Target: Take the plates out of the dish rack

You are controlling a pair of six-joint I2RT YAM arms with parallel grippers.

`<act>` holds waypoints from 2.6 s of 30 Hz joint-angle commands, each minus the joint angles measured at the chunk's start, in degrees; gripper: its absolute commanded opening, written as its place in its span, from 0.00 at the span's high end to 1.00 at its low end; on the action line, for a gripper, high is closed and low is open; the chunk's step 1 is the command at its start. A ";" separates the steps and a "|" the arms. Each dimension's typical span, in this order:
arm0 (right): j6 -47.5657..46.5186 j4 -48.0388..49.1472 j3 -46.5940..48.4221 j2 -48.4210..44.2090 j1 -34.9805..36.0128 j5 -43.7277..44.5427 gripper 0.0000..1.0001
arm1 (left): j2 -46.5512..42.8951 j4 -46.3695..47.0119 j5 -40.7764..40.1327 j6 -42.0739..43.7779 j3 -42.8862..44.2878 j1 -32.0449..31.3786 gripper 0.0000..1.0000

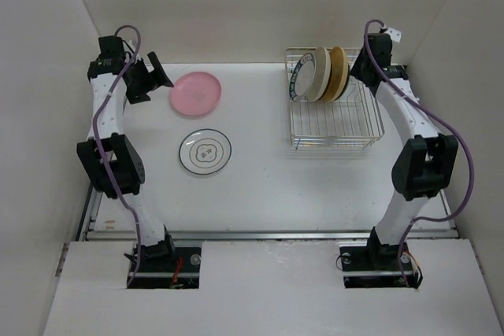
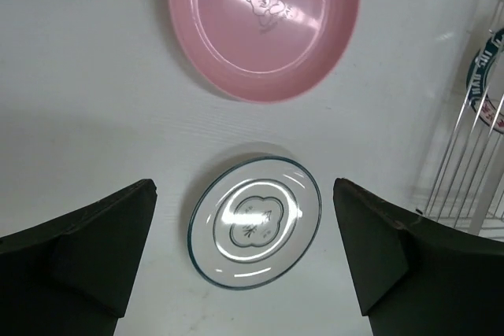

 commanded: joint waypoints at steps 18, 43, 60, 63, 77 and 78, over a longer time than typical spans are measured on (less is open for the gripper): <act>-1.13 8.51 -0.43 8.42 -4.53 -13.44 0.54 | -11.73 -10.94 1.71 14.33 -8.69 -0.76 0.05; -0.60 14.04 1.33 15.47 -5.06 -18.91 0.82 | -11.73 -11.47 0.57 14.86 -9.30 -2.34 0.05; -1.83 4.22 4.21 -3.87 -2.78 4.54 1.00 | -12.26 -16.02 2.15 17.06 -4.65 -2.34 0.05; -1.83 -0.97 5.10 -6.50 -1.55 14.48 1.00 | -12.78 -20.24 4.08 20.21 -1.05 -2.34 0.05; -4.73 15.81 -23.89 -27.55 16.89 -47.89 1.00 | -25.08 -27.20 17.80 35.78 -6.13 -12.10 0.03; -4.73 13.54 -23.90 -26.22 18.56 -47.90 1.00 | -25.70 -27.20 16.84 34.65 -6.75 -12.10 0.03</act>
